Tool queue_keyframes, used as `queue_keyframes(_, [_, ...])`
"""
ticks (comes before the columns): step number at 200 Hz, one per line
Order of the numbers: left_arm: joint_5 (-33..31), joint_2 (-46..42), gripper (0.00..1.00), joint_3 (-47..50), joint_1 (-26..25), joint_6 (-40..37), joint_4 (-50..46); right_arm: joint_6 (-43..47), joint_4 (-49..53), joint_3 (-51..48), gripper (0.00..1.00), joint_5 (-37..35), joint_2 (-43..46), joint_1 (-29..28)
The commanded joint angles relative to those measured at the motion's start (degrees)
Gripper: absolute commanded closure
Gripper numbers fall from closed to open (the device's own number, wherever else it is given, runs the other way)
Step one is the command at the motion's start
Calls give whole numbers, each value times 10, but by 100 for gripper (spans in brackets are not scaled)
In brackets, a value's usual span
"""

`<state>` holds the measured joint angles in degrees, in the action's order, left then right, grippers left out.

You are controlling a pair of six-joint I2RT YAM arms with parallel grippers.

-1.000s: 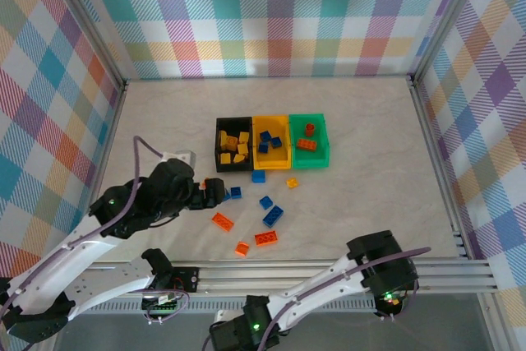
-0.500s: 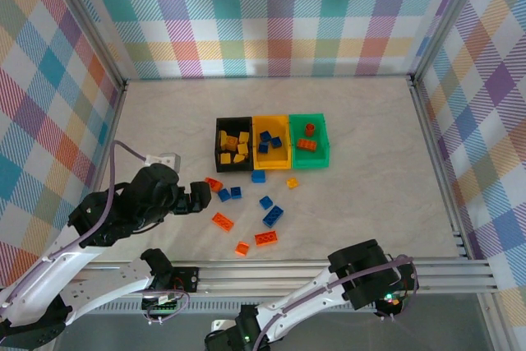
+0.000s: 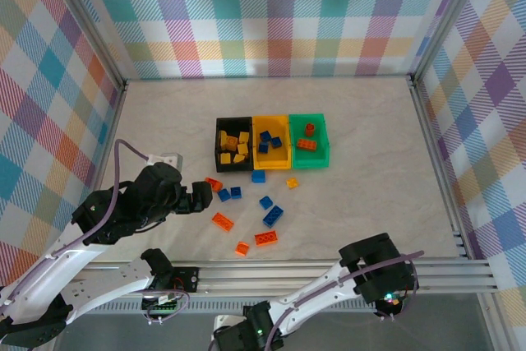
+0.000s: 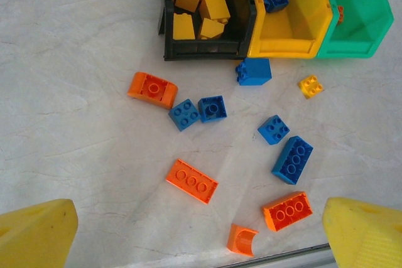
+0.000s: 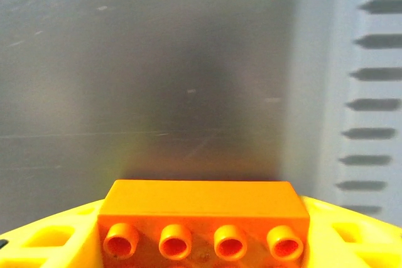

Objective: Sort the legos into containers by color

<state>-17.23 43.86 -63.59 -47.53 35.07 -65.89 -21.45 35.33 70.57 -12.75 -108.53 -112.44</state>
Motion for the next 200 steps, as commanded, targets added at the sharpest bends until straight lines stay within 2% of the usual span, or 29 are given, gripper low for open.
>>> queue_keyframes(1, [0, 2, 0, 16, 6, 3, 8, -31, 8, -53, 43, -102, 22, 32])
queue_keyframes(31, [6, 1, 0, 32, 6, 7, 27, -49, -6, -111, 43, -170, 110, 79])
queue_keyframes(56, [14, -1, 0, 57, 6, 15, 52, -35, -34, -144, 43, -205, 187, 153])
queue_keyframes(85, [25, 0, 0, 95, 7, 28, 88, 12, -80, -149, 42, -215, 271, 287])
queue_keyframes(108, [39, 7, 0, 121, 6, 35, 124, 27, -97, -126, 41, -163, 304, 428])
queue_keyframes(129, [53, 17, 0, 140, 6, 40, 154, 18, -104, -91, 41, -94, 292, 558])
queue_keyframes(149, [58, 32, 0, 151, 7, 41, 175, 11, -95, -40, 42, -55, 246, 652])
queue_keyframes(179, [52, 57, 0, 161, 7, 37, 195, -7, -81, 33, 42, -13, 161, 751])
queue_keyframes(200, [48, 64, 0, 173, 8, 36, 205, -8, -84, 66, 42, 11, 115, 785])
